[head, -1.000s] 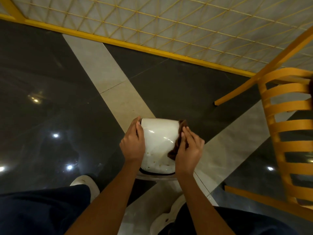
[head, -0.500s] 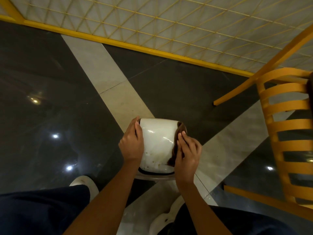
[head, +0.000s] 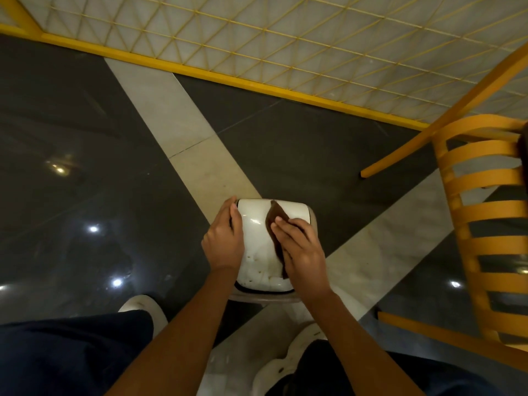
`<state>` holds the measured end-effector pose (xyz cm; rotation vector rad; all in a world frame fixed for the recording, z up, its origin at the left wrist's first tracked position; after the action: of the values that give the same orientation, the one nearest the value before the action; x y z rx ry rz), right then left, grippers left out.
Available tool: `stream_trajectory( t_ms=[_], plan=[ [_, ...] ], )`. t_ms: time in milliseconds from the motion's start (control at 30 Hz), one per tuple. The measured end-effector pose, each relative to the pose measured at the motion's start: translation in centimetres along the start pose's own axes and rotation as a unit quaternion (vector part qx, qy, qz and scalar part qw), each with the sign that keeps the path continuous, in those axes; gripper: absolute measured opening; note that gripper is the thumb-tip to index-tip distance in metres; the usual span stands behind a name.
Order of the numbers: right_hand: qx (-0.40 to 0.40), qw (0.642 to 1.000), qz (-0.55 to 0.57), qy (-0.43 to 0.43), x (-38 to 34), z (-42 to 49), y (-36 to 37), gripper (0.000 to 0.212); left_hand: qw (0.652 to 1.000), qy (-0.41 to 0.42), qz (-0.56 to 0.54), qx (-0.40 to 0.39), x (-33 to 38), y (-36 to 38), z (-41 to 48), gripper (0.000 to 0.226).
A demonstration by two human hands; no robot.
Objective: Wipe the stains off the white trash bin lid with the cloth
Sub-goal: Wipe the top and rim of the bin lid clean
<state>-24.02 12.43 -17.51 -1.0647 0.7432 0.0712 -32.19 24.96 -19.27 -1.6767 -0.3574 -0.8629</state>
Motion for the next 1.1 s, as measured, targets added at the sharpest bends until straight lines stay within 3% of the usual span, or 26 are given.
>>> stream_trajectory(
  t_ms=[133, 233, 300, 400, 533, 567, 667, 733, 800, 900, 967, 1033, 1100],
  plan=[
    [0.027, 0.991, 0.009, 0.130, -1.3, 1.4, 0.7, 0.048, 1.000, 0.014, 0.001, 0.012, 0.1, -0.1, 0.0, 0.044],
    [-0.070, 0.991, -0.107, 0.047, -3.2, 2.0, 2.5, 0.066, 1.000, 0.012, -0.007, 0.005, -0.1, -0.1, 0.1, 0.052],
    [-0.090, 0.982, -0.165, -0.012, -3.4, 2.4, 2.7, 0.076, 1.000, 0.019, -0.005, 0.005, -0.1, -0.1, 0.1, 0.056],
    [-0.092, 0.985, -0.144, -0.036, -1.6, 3.1, 1.8, 0.069, 1.000, 0.011, -0.006, 0.009, -0.1, -0.1, 0.1, 0.046],
    [0.022, 0.992, -0.065, 0.107, 0.1, 3.4, 0.3, 0.036, 1.000, 0.013, -0.005, 0.005, -0.3, 0.1, 0.1, 0.042],
    [0.004, 0.988, -0.056, 0.141, -0.4, 3.9, 0.3, 0.042, 1.000, 0.016, -0.008, 0.006, -0.4, 0.1, 0.2, 0.043],
    [-0.180, 0.959, -0.119, 0.185, -2.5, 4.9, 2.7, 0.080, 1.000, 0.014, -0.015, -0.008, -0.6, 0.1, 0.3, 0.045],
    [-0.204, 0.951, -0.180, 0.145, -4.3, 5.3, 4.5, 0.073, 0.999, 0.021, -0.015, -0.033, -0.9, 0.1, 0.5, 0.041],
    [-0.146, 0.958, -0.219, 0.114, -5.9, 5.4, 5.6, 0.064, 0.997, 0.037, -0.027, -0.067, -0.9, -0.3, 1.0, 0.036],
    [0.045, 0.980, 0.006, 0.196, -6.2, 5.7, 4.9, 0.028, 0.988, 0.019, -0.068, -0.140, -0.4, -1.2, 2.2, 0.035],
    [0.046, 0.968, 0.073, 0.235, -6.8, 5.8, 4.2, 0.033, 0.985, 0.007, -0.069, -0.157, 0.5, -2.1, 2.4, 0.038],
    [0.048, 0.949, 0.155, 0.269, -6.9, 5.7, 3.9, 0.037, 0.988, 0.005, -0.098, -0.122, 1.6, -3.2, 1.7, 0.041],
    [0.039, 0.898, 0.293, 0.325, -7.1, 6.1, 3.2, 0.039, 0.985, 0.029, -0.134, -0.108, 2.8, -3.7, 0.2, 0.043]
  ],
)
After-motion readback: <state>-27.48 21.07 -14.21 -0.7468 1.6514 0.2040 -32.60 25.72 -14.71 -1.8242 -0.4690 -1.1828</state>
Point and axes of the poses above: each hand's wrist, its own z-axis towards the middle knuckle, its own y-axis out of the palm, x = y × z, the point moved 3 cm from there along z, towards the middle knuckle, and after that the axes turned 8 degrees about z, right-handed, at the moved point
